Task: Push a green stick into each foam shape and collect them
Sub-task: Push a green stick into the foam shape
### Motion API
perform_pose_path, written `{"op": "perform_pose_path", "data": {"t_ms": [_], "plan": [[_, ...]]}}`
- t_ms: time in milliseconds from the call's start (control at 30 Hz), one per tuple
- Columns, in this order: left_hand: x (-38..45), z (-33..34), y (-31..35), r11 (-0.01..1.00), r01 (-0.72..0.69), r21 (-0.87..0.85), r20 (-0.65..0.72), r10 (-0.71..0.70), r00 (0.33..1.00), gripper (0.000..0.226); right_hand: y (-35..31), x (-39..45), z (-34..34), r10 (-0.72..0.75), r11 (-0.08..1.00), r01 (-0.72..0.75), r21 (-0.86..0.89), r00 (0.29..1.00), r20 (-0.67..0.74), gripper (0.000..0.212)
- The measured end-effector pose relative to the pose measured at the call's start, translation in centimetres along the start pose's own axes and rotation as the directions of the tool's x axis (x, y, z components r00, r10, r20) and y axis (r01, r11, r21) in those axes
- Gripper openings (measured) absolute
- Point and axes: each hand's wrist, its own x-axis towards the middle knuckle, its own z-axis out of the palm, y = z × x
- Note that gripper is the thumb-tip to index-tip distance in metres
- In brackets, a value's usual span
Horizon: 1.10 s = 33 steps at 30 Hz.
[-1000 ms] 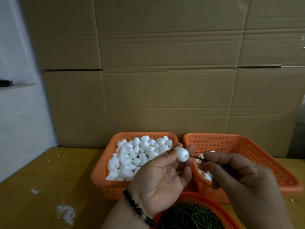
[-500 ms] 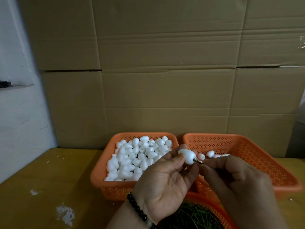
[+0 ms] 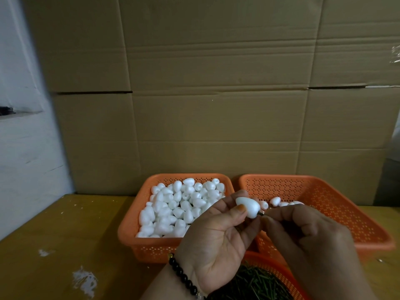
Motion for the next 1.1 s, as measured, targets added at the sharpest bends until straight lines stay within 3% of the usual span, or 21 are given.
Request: {"op": "perform_pose_path", "data": {"t_ms": [533,833,1100], "plan": [[-0.08,0.46,-0.15,1.0,-0.02,0.012,-0.04,0.02,0.999,0.03,0.3,-0.1,0.02,0.07,0.996,-0.071,0.045,0.997,0.039,0.018],[-0.04,0.18,-0.23,1.0,-0.013,0.005,-0.026,0.013,1.0,0.03,0.5,-0.16,-0.07,0.131,0.99,-0.136,0.044,0.986,0.1,0.035],[0.04,0.15,-0.15,1.0,-0.008,0.004,0.001,0.008,1.0,0.024,0.36,-0.06,-0.06,0.138,0.988,-0.145,0.051,0.983,0.12,0.036]]}}
